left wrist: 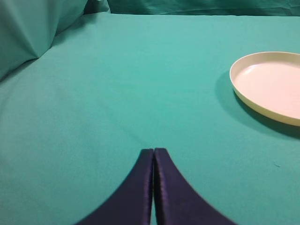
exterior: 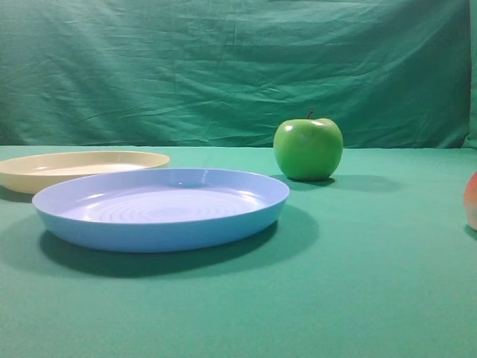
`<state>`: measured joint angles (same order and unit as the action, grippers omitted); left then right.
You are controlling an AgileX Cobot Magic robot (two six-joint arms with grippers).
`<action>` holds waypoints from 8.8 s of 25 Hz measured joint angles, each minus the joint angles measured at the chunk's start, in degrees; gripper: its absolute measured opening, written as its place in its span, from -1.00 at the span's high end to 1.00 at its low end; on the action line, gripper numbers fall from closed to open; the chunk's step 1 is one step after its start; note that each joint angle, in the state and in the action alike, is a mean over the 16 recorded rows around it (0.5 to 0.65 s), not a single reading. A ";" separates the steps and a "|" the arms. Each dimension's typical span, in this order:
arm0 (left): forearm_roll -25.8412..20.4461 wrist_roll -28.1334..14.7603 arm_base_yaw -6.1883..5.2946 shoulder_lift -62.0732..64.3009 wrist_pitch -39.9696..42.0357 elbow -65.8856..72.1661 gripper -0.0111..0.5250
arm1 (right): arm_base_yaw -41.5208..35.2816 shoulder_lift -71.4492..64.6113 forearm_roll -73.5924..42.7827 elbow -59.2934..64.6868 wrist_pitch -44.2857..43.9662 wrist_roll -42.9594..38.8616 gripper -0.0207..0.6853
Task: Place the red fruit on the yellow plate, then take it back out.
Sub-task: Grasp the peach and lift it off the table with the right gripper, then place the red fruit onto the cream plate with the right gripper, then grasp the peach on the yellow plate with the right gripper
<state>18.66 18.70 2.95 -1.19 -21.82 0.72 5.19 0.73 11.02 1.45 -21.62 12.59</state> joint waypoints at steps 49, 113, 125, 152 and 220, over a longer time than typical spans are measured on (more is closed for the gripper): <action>0.00 0.00 0.00 0.00 0.00 0.00 0.96 | 0.00 -29.85 18.60 -25.58 -17.99 12.16 0.94; 0.00 0.00 0.00 0.00 0.00 0.00 0.96 | 12.99 -81.78 3.78 -33.46 -1.95 13.96 -0.96; 0.00 0.00 0.00 0.00 0.00 0.00 0.96 | 14.34 -86.36 3.32 -33.96 1.47 14.19 -0.42; 0.00 0.00 0.00 0.00 0.00 0.00 0.96 | 29.40 -103.12 5.09 -85.96 -12.64 15.17 0.36; 0.00 0.00 0.00 0.00 0.00 0.00 0.96 | 31.30 -59.09 1.00 -58.02 -20.96 -2.10 0.94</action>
<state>18.66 18.70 2.95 -1.19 -21.82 0.72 36.50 -58.36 12.02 -56.57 -42.58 10.49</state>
